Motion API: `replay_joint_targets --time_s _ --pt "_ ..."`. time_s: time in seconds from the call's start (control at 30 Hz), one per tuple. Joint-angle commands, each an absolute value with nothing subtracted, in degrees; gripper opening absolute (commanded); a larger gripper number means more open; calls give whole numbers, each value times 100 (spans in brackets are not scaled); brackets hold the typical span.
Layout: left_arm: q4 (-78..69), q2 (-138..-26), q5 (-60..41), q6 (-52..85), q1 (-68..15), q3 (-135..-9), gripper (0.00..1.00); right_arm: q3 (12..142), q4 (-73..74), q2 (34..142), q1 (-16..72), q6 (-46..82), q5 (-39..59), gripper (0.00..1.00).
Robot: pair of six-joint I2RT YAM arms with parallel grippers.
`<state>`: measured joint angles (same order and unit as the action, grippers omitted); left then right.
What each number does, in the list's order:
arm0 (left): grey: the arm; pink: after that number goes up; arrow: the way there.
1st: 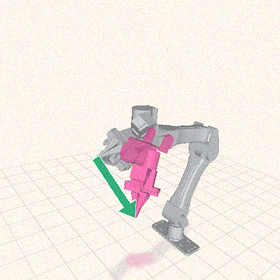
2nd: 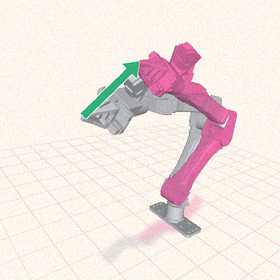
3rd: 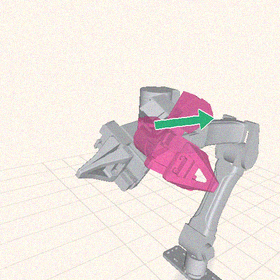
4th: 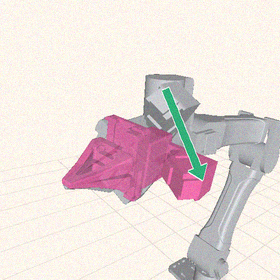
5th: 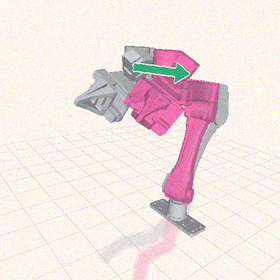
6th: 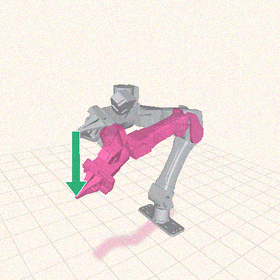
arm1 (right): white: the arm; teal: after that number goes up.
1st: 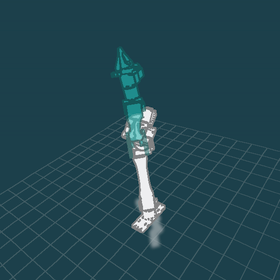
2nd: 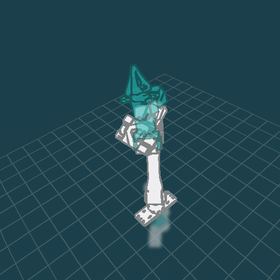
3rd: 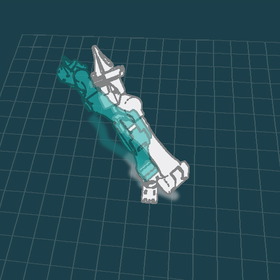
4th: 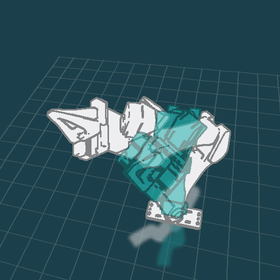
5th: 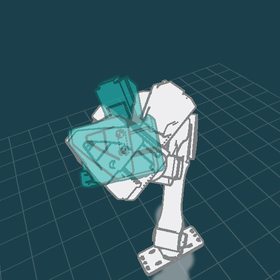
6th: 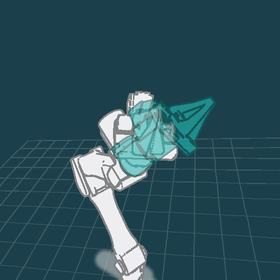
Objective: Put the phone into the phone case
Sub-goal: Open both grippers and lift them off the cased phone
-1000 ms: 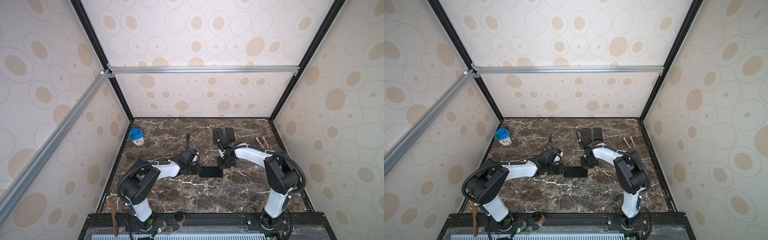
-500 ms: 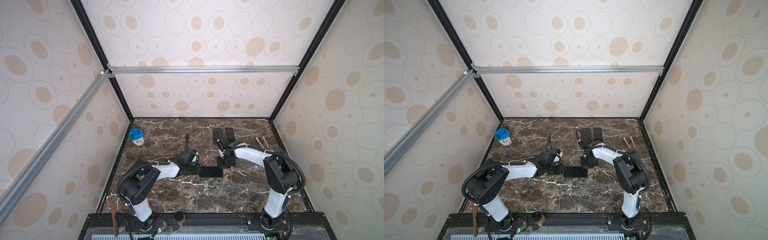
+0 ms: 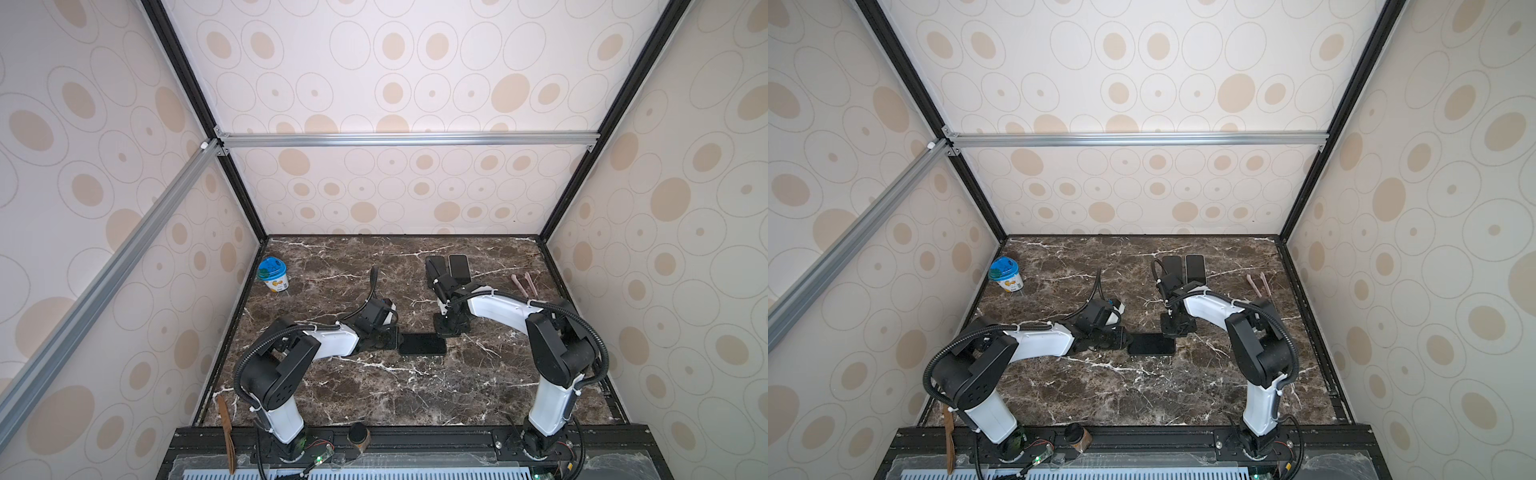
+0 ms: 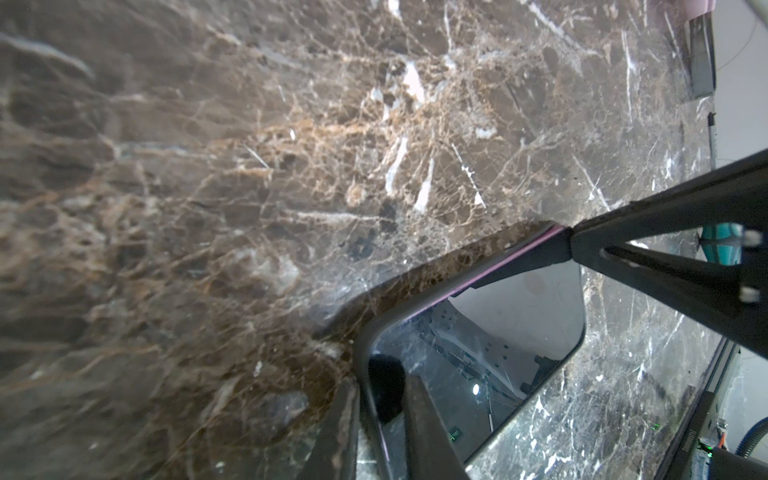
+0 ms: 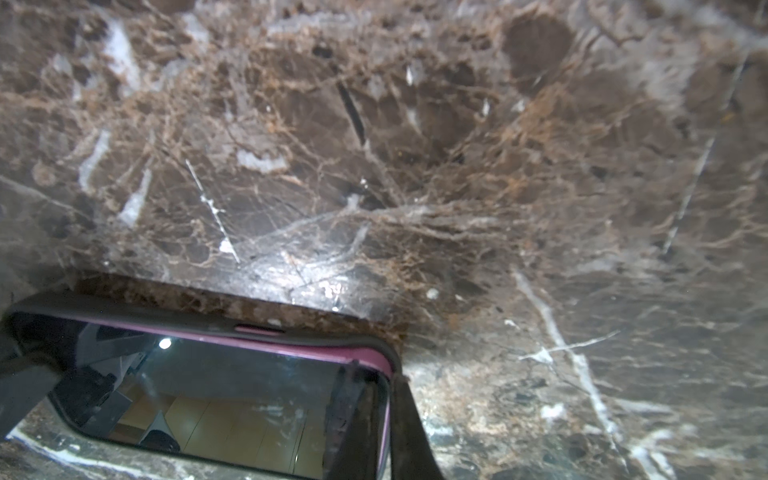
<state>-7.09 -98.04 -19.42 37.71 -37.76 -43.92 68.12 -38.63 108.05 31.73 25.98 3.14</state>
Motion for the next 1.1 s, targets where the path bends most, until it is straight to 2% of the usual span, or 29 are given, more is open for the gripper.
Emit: replay_joint_targets --time_s 0.0,0.37,0.57,0.77,0.83,1.07 --pt "-454 -9816 -1850 3846 -3763 -4252 20 5801 -3088 12999 3437 2695 241 10" --pt "-449 -9851 -1846 3883 -3770 -4217 20 5844 -3231 12865 3464 2679 249 10" --pt "-367 -9701 -1755 3876 -3756 -4211 21 5856 -3308 12265 3467 2449 518 14" --pt "-225 -9414 -1653 3858 -3694 -4253 21 6160 -3809 11183 3466 1847 428 31" --pt "-183 -9266 -1590 3860 -3667 -4237 23 6351 -4012 10873 3465 1606 348 41" --pt "41 -8504 -1334 3876 -3396 -4074 42 7095 -4574 10257 3470 287 430 61"
